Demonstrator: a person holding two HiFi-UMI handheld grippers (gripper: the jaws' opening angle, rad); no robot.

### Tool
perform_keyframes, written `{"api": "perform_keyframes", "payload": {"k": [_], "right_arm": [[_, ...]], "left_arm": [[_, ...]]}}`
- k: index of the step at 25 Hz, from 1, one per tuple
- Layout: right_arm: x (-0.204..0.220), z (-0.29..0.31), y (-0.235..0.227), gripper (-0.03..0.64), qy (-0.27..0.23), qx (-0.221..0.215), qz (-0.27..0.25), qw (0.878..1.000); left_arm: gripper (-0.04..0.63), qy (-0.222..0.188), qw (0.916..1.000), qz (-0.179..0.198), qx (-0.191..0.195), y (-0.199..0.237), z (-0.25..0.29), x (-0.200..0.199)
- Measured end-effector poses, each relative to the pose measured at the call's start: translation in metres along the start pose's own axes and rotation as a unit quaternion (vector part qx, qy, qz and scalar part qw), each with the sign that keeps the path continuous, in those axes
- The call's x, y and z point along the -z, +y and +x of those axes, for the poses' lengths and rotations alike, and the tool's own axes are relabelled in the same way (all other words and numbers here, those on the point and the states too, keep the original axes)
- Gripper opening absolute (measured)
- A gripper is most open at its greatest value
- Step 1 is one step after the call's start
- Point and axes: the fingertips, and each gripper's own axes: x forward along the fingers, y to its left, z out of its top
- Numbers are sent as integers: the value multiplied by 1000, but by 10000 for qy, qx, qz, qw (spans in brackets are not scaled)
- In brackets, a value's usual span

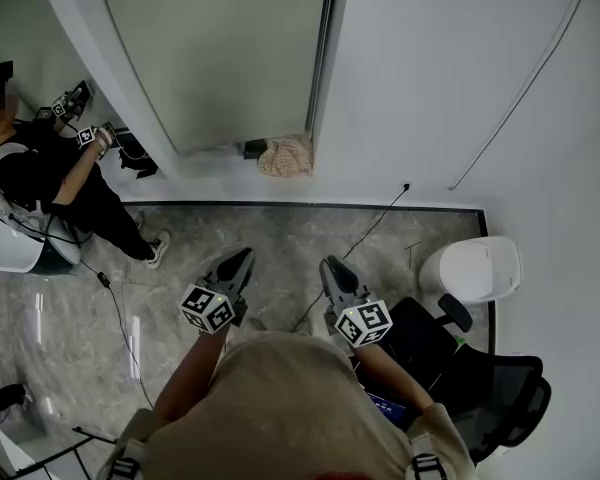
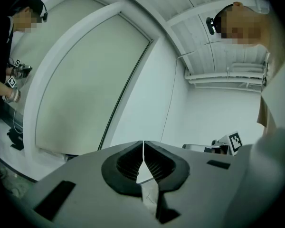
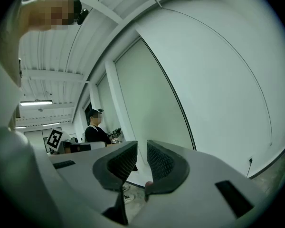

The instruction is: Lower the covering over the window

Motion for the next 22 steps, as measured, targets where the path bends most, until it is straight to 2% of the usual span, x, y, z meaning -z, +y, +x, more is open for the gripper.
{"api": "perform_keyframes", "payload": {"k": [4, 13, 19, 22], "right_arm": [[-5, -9, -9, 87, -15, -60, -13, 10000], [-19, -33, -44, 87, -110, -137, -185, 9997], [-14, -49, -75, 87, -68, -39, -187, 9998], [-10, -49, -74, 87, 20, -88, -438, 9990]], "left_arm": [[23, -6, 10000, 3, -21, -11, 8, 6], [23, -50, 9999, -5, -102, -36, 41, 20], [23, -47, 9995, -123, -273, -43, 52, 39], [23, 30, 9995, -142, -291, -43, 51, 45]]}}
